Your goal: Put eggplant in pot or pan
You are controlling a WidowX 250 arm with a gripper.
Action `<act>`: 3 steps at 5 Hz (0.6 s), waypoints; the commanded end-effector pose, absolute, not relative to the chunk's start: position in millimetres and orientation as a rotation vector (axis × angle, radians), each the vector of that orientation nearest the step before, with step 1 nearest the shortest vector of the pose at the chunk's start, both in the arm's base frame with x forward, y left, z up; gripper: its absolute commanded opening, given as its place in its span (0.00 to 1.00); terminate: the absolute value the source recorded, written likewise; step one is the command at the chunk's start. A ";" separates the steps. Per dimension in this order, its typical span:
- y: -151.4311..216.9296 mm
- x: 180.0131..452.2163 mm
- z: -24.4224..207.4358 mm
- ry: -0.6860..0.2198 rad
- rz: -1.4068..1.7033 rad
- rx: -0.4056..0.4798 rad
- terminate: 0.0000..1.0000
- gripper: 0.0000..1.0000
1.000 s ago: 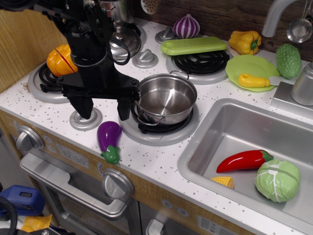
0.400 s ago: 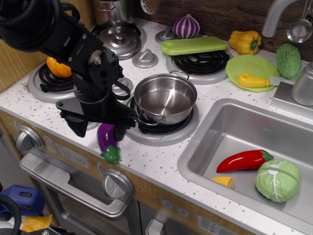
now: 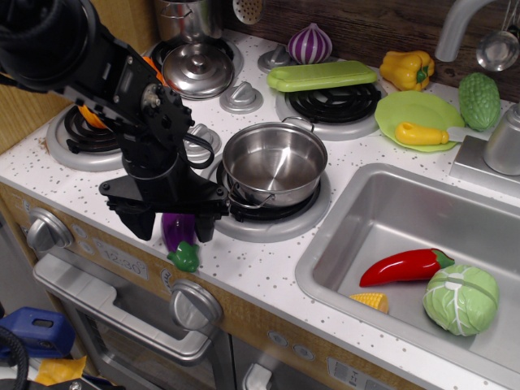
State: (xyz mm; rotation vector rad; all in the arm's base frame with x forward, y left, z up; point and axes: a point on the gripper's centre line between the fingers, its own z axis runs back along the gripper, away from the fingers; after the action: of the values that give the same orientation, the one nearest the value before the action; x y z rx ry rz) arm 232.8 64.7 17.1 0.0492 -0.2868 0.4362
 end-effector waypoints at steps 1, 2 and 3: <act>71.2 240.5 19.7 -0.321 0.453 0.039 0.00 1.00; 70.6 241.1 18.5 -0.321 0.451 0.045 0.00 1.00; 68.3 240.7 16.6 -0.313 0.388 0.056 0.00 1.00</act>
State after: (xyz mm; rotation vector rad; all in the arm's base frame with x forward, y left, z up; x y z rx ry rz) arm 236.6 67.3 9.3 0.0503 -0.2801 0.3595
